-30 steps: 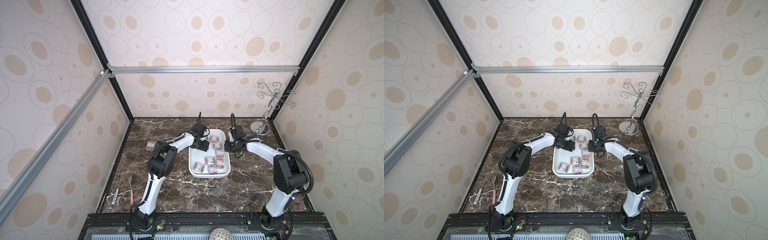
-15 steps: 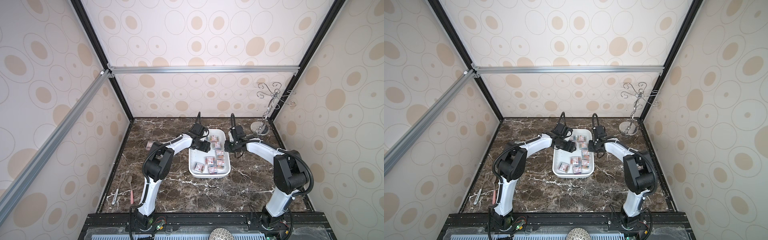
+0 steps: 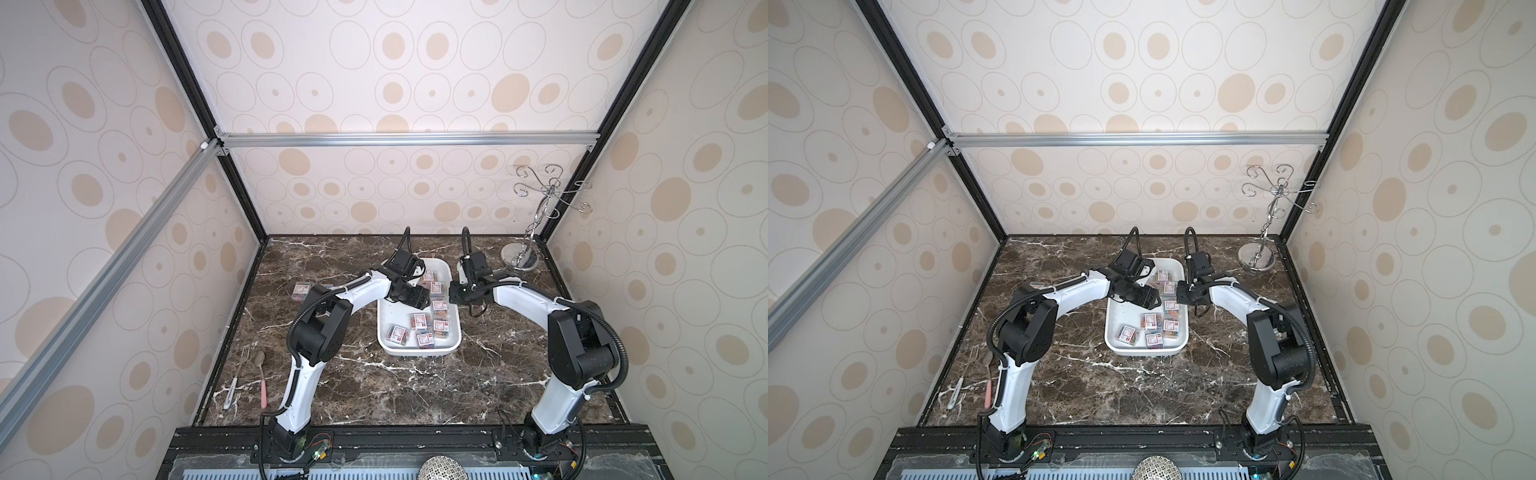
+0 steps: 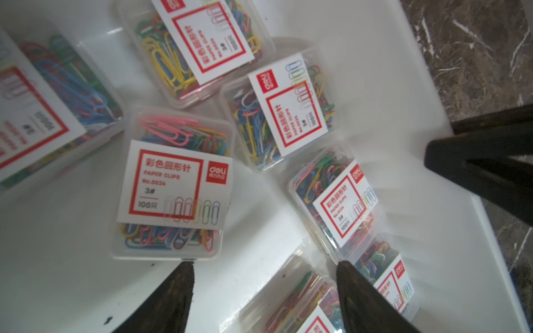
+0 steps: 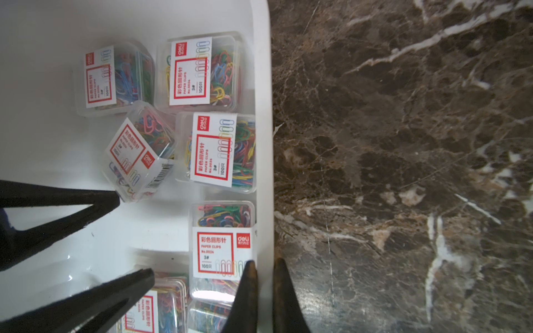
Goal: Take the paper clips out of the storage box
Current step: Adjust the boxed paper clips in the storage box, then pick up the boxed paper clips from the storage box.
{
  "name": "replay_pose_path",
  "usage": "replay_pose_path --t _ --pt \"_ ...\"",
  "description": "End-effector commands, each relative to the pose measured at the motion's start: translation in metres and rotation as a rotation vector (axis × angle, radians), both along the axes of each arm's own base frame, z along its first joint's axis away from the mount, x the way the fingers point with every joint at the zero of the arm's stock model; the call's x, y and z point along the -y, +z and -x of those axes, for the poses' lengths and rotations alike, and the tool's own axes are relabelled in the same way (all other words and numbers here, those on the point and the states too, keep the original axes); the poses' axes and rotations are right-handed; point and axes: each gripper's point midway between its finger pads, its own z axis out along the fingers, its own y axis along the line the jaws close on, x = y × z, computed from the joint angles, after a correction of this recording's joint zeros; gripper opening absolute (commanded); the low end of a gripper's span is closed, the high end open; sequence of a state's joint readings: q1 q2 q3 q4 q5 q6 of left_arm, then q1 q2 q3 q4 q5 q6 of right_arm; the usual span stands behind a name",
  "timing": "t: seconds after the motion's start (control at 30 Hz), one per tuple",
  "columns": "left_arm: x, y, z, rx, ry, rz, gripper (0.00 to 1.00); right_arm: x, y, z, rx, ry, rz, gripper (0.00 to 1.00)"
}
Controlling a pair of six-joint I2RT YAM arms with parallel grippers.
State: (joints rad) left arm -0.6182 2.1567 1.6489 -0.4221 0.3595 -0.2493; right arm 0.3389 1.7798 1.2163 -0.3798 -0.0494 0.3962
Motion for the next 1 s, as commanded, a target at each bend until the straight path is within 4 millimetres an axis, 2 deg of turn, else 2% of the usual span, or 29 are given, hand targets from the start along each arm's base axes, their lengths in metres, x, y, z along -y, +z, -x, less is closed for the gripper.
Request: replay_pose_path --t 0.0,0.07,0.2,0.37,0.97 --pt "0.001 0.036 -0.008 0.110 -0.005 0.005 0.78 0.018 -0.021 0.018 -0.081 -0.023 0.070 0.00" --pt "-0.002 0.046 -0.013 0.143 0.009 -0.008 0.78 0.018 -0.021 0.019 -0.081 -0.022 0.071 0.00" --pt "-0.010 0.049 -0.022 0.169 0.040 -0.077 0.79 0.018 -0.021 0.019 -0.081 -0.022 0.072 0.00" --pt "-0.023 0.035 -0.035 0.166 0.076 -0.170 0.78 0.018 -0.021 0.019 -0.084 -0.017 0.075 0.00" --pt "-0.036 0.000 -0.060 0.107 0.041 -0.253 0.78 0.019 -0.023 0.018 -0.087 -0.018 0.081 0.00"
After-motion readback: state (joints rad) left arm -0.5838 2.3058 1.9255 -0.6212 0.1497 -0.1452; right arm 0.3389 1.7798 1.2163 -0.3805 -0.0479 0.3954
